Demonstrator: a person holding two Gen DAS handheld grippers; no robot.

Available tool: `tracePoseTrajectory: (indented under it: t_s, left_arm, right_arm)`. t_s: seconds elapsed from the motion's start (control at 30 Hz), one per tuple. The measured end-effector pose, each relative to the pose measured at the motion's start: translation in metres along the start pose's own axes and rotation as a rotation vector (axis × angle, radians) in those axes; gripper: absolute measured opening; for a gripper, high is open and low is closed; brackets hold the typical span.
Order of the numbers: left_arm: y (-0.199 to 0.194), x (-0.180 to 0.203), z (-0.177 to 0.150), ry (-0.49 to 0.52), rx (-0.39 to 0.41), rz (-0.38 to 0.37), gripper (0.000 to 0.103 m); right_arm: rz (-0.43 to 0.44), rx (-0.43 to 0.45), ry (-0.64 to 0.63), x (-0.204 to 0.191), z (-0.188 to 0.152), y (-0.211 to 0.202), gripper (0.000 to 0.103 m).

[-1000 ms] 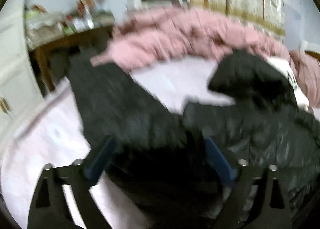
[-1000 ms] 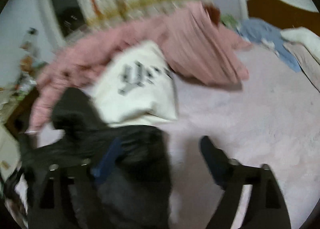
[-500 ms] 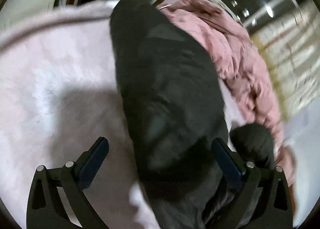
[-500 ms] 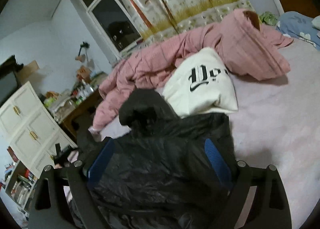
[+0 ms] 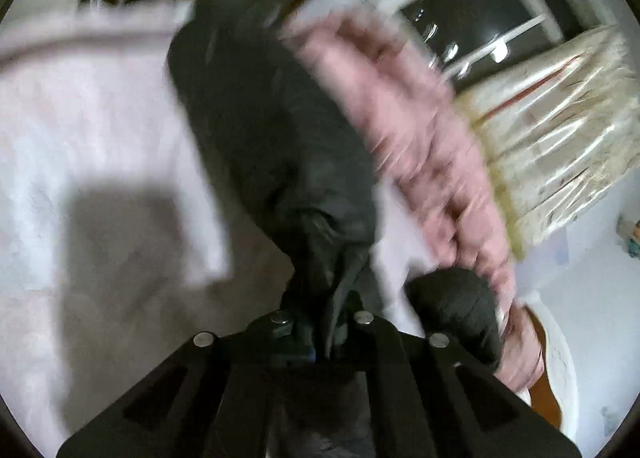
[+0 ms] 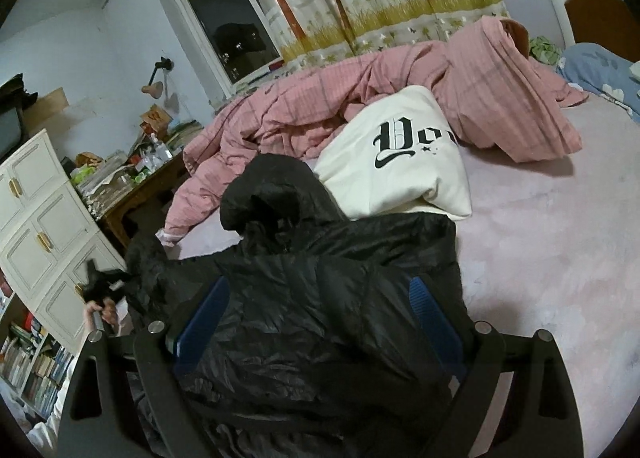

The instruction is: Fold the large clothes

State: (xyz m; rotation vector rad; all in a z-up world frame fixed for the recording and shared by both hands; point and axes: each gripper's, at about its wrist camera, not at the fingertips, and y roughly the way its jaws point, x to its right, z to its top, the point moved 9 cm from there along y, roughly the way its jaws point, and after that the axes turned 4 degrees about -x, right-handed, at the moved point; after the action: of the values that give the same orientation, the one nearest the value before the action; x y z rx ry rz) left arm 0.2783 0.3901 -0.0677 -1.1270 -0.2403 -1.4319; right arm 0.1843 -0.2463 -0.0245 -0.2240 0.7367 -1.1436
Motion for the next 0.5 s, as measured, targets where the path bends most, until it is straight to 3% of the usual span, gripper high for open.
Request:
tracePoseTrajectory:
  t_s: [0.03,0.1,0.13,0.2,0.27,0.33,0.4,0.47,0.5]
  left_arm:
    - [-0.017,0.023,0.003,0.075,0.063,-0.031,0.001]
    - [-0.047,0.086,-0.008,0.328,0.147,-0.028,0.001]
    - [-0.058,0.120,-0.024,0.473,0.175,-0.012,0.001]
    - [-0.072,0.182,-0.073,0.703,0.185,-0.080,0.002]
    - [-0.064,0.223,-0.135,0.871,0.097,-0.127,0.004]
    - [-0.040,0.241,-0.191,0.994,-0.012,-0.093,0.005]
    - [-0.008,0.240,-0.241,1.068,-0.168,-0.029,0.009]
    - [0.027,0.221,-0.282,1.090,-0.389,0.080,0.019]
    - [0.035,0.209,-0.296,1.087,-0.463,0.118,0.024]
  right_arm:
    - [-0.001,0.000,-0.004,-0.001,0.000,-0.001,0.093]
    - [-0.006,0.006,-0.013,-0.001,0.001,-0.006,0.093]
    - [-0.008,0.012,-0.017,-0.001,0.002,-0.008,0.093]
    - [-0.016,0.020,-0.028,-0.002,0.003,-0.010,0.093]
    - [-0.029,0.014,-0.029,-0.001,0.002,-0.008,0.093]
    - [-0.034,0.005,-0.018,0.001,0.000,-0.006,0.093]
    - [-0.030,-0.005,-0.004,0.003,-0.001,-0.006,0.093]
    - [-0.030,-0.009,-0.007,0.002,-0.001,-0.008,0.093]
    - [-0.038,-0.005,-0.017,0.001,0.000,-0.010,0.093]
